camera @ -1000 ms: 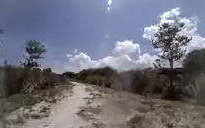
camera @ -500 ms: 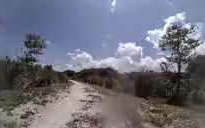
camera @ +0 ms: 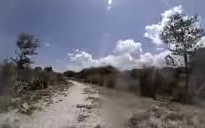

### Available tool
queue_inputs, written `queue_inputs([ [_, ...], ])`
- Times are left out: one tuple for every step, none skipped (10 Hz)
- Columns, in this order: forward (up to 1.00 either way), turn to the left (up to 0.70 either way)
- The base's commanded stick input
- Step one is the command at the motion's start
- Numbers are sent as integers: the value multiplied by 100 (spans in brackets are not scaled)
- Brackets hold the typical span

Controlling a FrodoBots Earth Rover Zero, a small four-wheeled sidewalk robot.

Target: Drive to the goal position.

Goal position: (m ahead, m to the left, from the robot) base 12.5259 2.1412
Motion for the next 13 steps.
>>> queue_inputs([
  [85, -1],
  [85, -1],
  [85, -1],
  [85, -1],
  [85, -1],
  [85, -1],
  [85, -1],
  [85, -1],
  [85, -1],
  [85, -1],
  [85, 4],
  [85, 33],
  [85, 33],
])
